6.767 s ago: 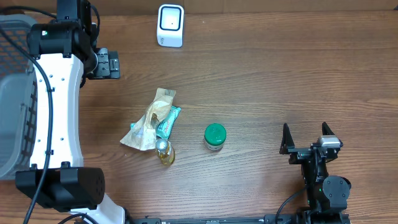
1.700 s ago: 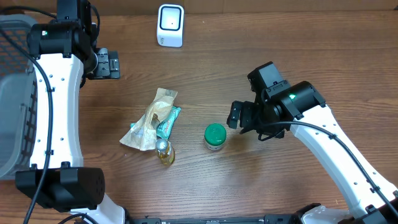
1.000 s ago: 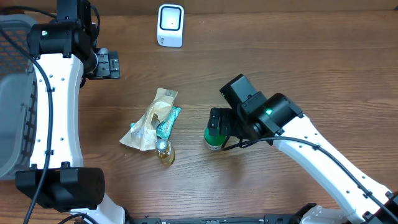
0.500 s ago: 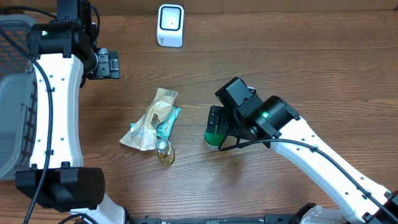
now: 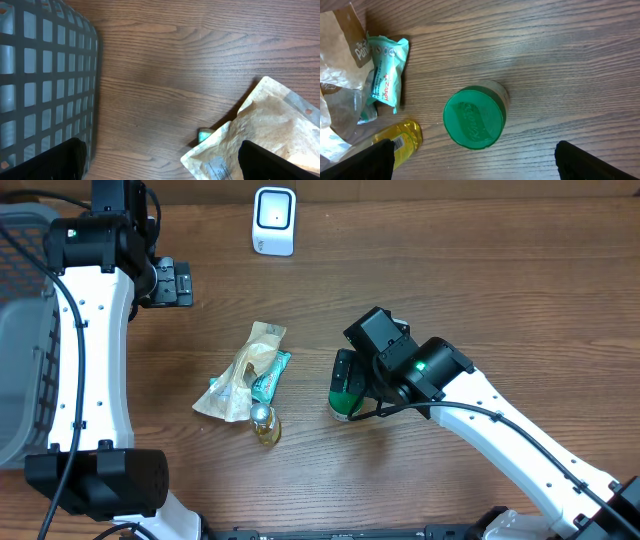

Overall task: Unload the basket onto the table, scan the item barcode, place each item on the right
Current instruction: 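Lower the right gripper over the green-capped jar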

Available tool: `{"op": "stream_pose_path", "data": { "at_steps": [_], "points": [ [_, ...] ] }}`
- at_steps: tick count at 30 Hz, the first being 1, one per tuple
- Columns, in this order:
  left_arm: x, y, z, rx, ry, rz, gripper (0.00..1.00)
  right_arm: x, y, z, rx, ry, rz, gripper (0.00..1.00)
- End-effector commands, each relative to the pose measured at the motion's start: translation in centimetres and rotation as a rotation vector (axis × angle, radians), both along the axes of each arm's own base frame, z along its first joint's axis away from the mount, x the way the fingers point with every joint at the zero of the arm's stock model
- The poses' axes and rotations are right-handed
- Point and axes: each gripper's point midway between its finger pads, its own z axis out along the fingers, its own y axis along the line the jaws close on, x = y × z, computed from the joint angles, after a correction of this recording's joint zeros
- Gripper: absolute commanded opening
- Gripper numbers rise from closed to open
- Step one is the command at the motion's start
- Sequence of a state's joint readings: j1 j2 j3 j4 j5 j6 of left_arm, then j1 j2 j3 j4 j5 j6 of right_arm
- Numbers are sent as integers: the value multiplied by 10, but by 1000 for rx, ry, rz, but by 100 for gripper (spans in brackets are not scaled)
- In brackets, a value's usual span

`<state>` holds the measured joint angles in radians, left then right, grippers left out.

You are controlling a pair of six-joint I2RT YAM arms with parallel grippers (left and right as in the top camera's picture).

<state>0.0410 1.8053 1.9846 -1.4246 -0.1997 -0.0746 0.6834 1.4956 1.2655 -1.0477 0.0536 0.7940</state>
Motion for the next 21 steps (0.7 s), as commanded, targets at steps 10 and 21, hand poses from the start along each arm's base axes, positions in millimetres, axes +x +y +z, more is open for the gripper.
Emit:
{"op": "stream_pose_path", "data": {
  "at_steps": [10, 21],
  "points": [
    [1, 1, 4, 12, -10, -5, 100, 2, 0, 7, -41, 31, -2, 100],
    [1, 1, 4, 12, -10, -5, 100, 8, 5, -19, -79, 81, -17, 100]
  ]
}}
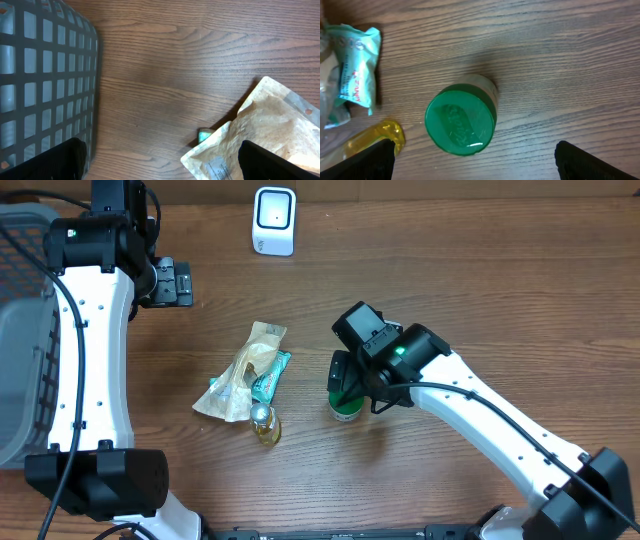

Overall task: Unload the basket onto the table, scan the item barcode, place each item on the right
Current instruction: 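Lower the right gripper over the green-capped jar, then close the right gripper around the green-capped jar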

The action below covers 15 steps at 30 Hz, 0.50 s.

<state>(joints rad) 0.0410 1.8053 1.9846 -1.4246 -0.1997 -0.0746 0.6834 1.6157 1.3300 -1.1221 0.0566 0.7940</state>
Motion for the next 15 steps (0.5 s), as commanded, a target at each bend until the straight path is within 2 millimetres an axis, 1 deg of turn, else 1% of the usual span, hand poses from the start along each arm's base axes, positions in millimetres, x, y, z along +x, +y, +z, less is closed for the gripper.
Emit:
{"op": "stream_pose_path", "data": {
  "at_steps": [1, 6, 10, 15],
  "points": [
    [1, 1, 4, 12, -10, -5, 100, 8, 6, 0, 3, -14, -16, 100],
    [1, 1, 4, 12, -10, -5, 99, 6, 5, -16, -27, 24, -15, 100],
    [1, 1, 4, 12, -10, -5, 100, 4, 9, -29, -38, 63, -8, 100],
    [1, 1, 4, 12, -10, -6, 100, 5, 11, -35, -35, 75, -6, 100]
  ]
}}
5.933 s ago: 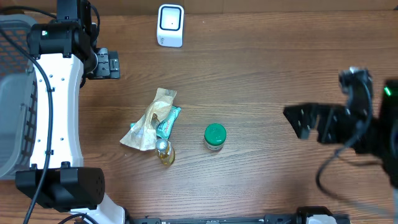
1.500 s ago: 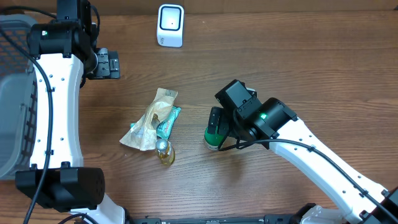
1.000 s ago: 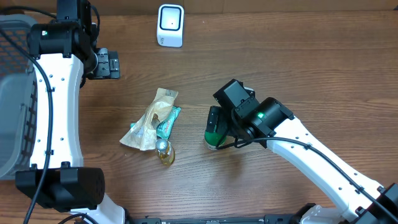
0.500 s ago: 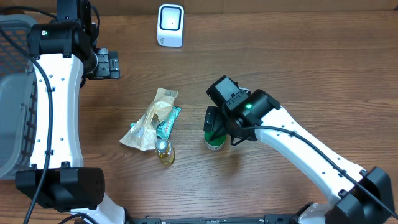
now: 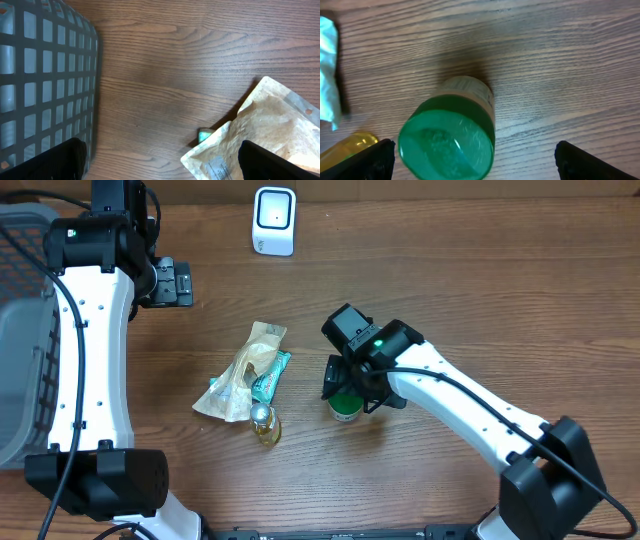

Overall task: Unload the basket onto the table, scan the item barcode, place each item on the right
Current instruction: 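Close the right gripper around the green-capped jar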

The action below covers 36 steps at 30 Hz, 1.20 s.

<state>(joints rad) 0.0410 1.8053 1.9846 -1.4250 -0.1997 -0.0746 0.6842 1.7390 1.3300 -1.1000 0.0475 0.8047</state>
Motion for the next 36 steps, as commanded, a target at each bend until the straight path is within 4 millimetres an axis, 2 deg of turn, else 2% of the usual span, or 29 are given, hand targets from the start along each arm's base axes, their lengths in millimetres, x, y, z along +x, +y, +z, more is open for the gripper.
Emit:
{"op": "stream_pose_path", "data": {
  "at_steps": [1, 11, 17, 23, 25, 30, 36],
  "points": [
    [1, 1, 4, 12, -10, -5, 100, 3, 8, 3, 21, -10, 2, 100],
    [1, 1, 4, 12, -10, -5, 100, 1, 14, 1, 29, -10, 17, 100],
    [1, 1, 4, 12, -10, -5, 100, -6, 21, -9, -3, 6, 50, 100],
    [2, 1, 4, 12, -10, -6, 100, -7, 21, -12, -12, 9, 54, 100],
    [1, 1, 4, 12, -10, -5, 100, -7, 21, -12, -12, 9, 54, 96],
    [1, 1, 4, 12, -10, -5, 100, -7, 21, -12, -12, 9, 54, 95],
    [2, 1, 4, 12, -10, -6, 100, -8, 20, -12, -16, 15, 54, 82]
  ]
}}
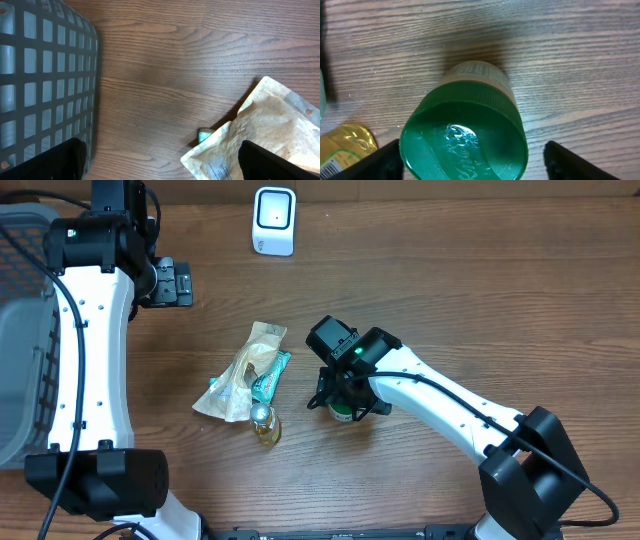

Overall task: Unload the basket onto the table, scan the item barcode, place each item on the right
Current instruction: 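Close the right gripper around the green-capped jar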

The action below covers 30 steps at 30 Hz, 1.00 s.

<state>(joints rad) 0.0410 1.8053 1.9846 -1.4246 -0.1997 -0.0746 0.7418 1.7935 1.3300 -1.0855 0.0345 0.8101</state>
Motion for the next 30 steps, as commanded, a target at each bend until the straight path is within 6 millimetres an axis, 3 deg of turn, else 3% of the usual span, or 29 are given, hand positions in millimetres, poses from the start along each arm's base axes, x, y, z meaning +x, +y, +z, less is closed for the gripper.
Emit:
{"op": "stream_pose_path", "data": {
  "at_steps": [1, 11, 18, 26, 30],
  "points": [
    [1, 1, 4, 12, -10, -5, 100, 4, 2, 5, -1, -22, 1, 80],
    [1, 1, 4, 12, -10, -6, 100, 1, -1, 5, -12, -10, 1, 80],
    [1, 1, 4, 12, -10, -5, 100, 2, 0, 5, -10, -13, 3, 74],
    [1, 1, 4, 12, -9, -5, 99, 2, -1, 5, -21, -17, 136, 73],
    [2, 1, 4, 12, -10, -6, 100, 0, -2, 5, -28, -11, 159, 63]
  ]
}}
